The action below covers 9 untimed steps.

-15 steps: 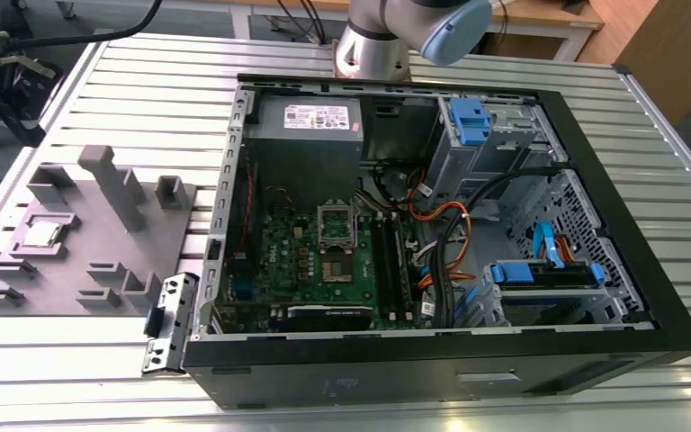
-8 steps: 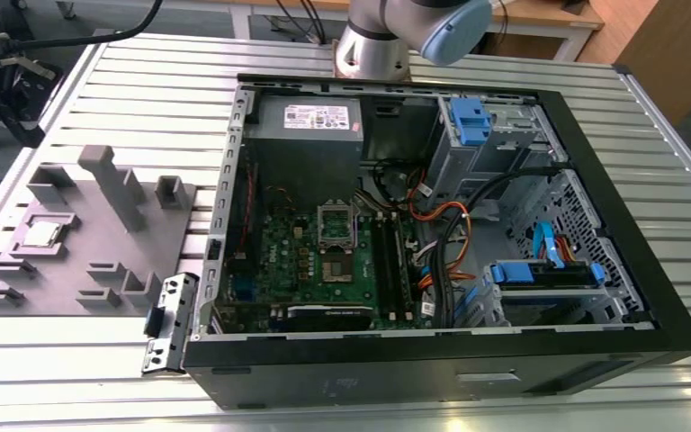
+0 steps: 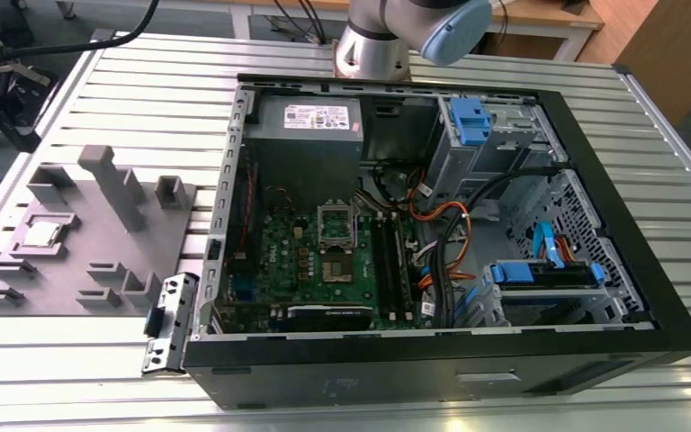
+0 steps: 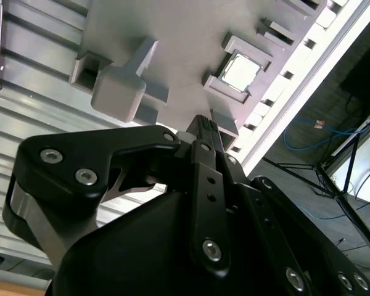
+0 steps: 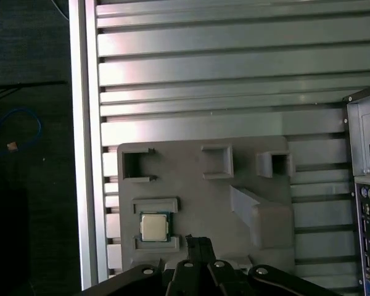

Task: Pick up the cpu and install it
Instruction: 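Reach for the cpu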

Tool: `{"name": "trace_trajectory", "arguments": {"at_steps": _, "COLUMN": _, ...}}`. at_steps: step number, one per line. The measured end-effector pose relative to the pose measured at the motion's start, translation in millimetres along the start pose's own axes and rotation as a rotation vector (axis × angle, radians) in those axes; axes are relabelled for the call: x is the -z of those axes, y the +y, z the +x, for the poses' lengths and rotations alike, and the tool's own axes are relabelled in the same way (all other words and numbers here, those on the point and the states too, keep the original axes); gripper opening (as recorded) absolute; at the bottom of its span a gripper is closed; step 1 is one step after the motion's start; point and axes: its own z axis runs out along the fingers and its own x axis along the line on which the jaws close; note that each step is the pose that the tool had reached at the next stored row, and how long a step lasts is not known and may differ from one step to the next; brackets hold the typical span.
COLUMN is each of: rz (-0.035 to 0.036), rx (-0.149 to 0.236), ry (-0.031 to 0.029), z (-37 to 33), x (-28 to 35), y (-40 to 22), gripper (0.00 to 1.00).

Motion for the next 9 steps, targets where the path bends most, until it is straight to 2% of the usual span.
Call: {"name": "trace_trajectory", "arguments": {"at_steps": 9, "rz": 0.0002, "rx": 0.0, "ry": 0.0019, "z": 4.4, "x": -10.1, "y": -17.3, "gripper": 0.11}}
